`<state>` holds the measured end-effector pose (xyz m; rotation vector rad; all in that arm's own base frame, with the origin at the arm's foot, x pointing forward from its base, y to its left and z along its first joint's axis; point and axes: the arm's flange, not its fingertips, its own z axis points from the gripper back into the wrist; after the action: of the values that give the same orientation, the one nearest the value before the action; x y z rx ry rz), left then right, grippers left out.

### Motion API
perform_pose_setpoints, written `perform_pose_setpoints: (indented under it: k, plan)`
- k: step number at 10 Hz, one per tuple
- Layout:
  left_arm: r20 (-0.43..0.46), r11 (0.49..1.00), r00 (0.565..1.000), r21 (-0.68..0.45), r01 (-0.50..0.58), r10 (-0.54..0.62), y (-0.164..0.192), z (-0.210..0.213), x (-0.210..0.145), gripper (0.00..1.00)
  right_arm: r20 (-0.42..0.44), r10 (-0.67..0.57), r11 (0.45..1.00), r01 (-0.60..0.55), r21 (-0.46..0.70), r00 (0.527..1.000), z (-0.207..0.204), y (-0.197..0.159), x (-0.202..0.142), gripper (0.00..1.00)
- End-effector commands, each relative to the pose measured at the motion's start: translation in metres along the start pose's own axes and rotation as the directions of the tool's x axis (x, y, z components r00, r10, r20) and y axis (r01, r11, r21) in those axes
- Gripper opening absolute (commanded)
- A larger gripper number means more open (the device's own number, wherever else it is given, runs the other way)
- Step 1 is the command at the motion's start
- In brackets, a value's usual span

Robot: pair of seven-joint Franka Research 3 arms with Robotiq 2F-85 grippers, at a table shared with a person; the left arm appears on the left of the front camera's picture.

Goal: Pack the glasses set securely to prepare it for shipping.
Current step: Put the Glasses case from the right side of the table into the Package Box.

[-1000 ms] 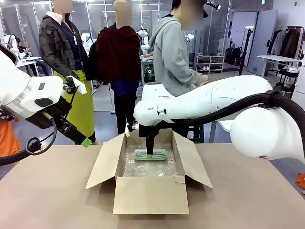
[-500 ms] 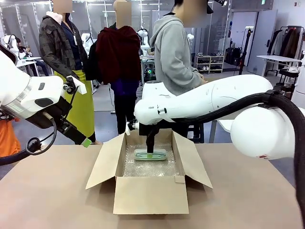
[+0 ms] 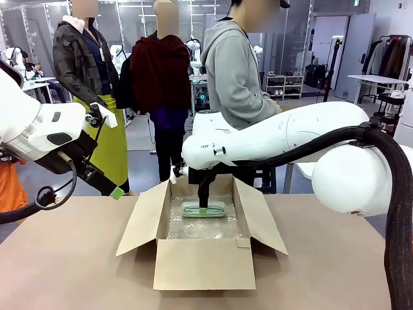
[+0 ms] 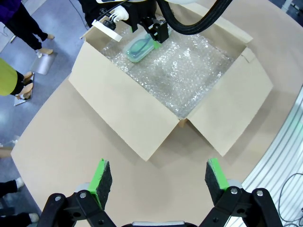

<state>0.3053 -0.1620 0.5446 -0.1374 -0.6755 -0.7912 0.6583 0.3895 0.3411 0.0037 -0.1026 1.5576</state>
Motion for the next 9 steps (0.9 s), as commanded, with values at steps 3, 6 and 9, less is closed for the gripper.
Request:
perform_pose_setpoints:
  k: [3, 6, 9]
  plan:
    - [0.000, 1.000, 1.000, 0.007, 0.005, -0.005, 0.001, 0.001, 0.000, 1.00, 0.000, 0.000, 1.000, 0.000, 0.000, 1.000, 0.000, 0.000, 0.000, 1.00]
    - [0.000, 1.000, 1.000, 0.007, 0.005, -0.005, 0.001, 0.001, 0.000, 1.00, -0.053, 0.045, 0.999, -0.045, 0.003, 0.998, 0.086, 0.038, -0.017, 1.00]
    - [0.000, 1.000, 1.000, 0.007, 0.005, -0.005, 0.001, 0.001, 0.000, 1.00, -0.029, -0.041, 0.996, 0.039, -0.077, 0.999, 0.134, 0.078, -0.048, 1.00]
